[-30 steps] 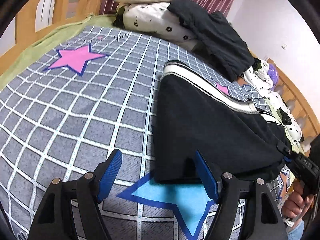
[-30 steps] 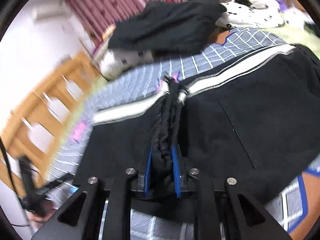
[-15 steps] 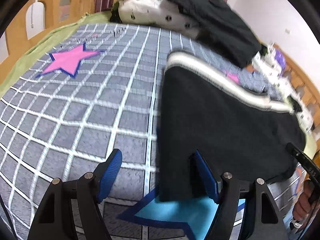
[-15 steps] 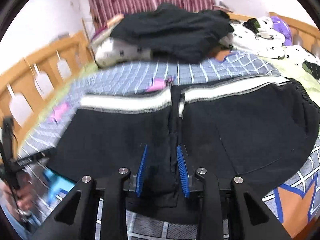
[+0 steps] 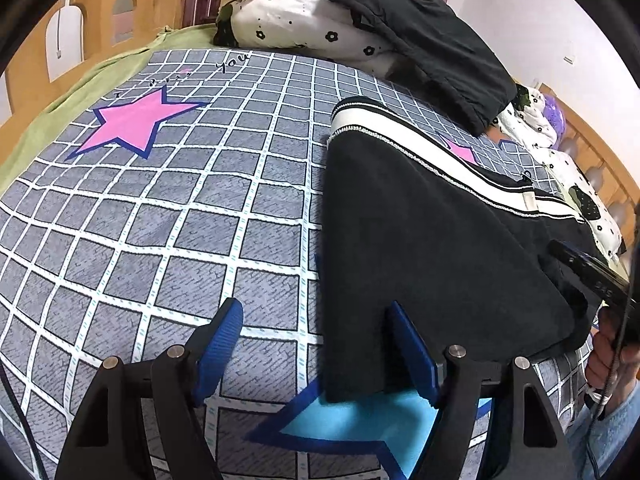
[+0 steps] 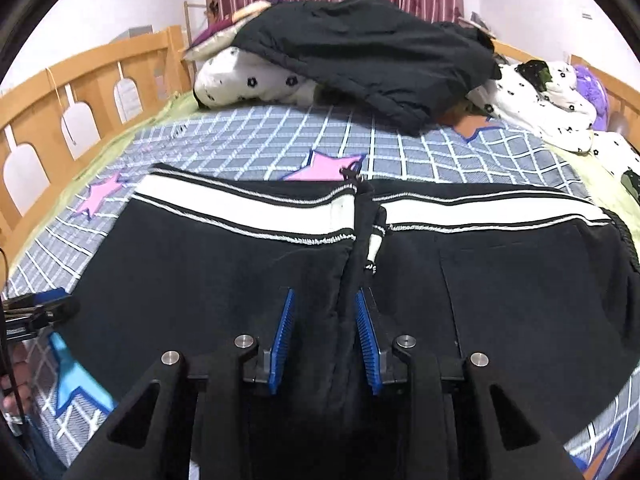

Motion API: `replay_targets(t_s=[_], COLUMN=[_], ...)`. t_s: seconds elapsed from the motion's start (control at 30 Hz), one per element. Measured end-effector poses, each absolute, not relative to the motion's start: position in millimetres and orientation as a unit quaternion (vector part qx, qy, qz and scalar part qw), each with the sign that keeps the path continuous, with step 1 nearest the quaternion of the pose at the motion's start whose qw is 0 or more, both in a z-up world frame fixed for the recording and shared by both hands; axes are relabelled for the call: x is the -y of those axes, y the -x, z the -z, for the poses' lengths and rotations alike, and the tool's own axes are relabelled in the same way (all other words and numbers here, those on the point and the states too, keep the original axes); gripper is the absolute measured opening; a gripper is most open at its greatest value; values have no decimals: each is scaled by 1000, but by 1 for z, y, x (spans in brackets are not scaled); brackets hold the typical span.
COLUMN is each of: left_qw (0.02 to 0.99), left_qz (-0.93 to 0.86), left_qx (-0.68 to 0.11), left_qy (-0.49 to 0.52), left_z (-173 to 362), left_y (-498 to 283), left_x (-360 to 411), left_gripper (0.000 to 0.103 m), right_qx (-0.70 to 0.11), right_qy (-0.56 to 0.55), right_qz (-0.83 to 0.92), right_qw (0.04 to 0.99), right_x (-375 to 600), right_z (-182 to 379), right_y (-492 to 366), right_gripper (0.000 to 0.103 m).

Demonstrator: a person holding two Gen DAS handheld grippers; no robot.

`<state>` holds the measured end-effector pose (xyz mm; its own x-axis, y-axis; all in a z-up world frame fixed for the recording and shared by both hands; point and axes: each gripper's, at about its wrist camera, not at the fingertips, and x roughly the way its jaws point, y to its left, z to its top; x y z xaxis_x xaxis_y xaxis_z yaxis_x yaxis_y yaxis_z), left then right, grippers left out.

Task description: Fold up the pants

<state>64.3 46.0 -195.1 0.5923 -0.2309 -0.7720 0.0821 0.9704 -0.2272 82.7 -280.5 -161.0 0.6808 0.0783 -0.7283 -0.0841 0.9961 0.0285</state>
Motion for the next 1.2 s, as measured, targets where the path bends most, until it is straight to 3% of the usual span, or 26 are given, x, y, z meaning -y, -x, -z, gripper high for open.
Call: replay_targets(t_s=[0.13,0.27,0.4,0.5,0.57,0.77,0.83,0.87,0.9,1.2], left_qw=[888,887,888,889,890,893,895,896,896,892], left_qz=[89,91,91,91,90,88,89,89,89,99], left_qx=[-443,-444,-442,-441,-440,-435,-432,-431,-430,-435], left_qy=[85,87,86,85,82,72,68,64,61,78], left_z=[195,197,197,195,194,186,180,177,175,157], left_y=[-67,-69,-67,-67,-66,-64,-65,-67,-68,-103], left_x=[-47,-46,-45,-44,-43,-43,-43,-42,-40,-33], left_gripper=[74,74,74,74,74,74,74,74,74,74], right_qx=[-414,-406,-361,-393,-407,-410,-394,-387,-379,-365], right_qy=[22,37,-7,-43,-10,-29,-29,-29,-29,-87], right_qz=[-39,-31,-15,-16,-9,-16,4,16,25,171], right_qw=[909,913,933,919,913,912,919,922,925,911], right_x=[275,274,292,302,294,306,318,326,334,461], right_z=[177,179,162,172,184,166,152,145,139,122], right_y=[-93,-94,-87,-95,-97,-87,-72,-65,-57,5], right_gripper=[29,4,4,4,4,13,29,45,50,53])
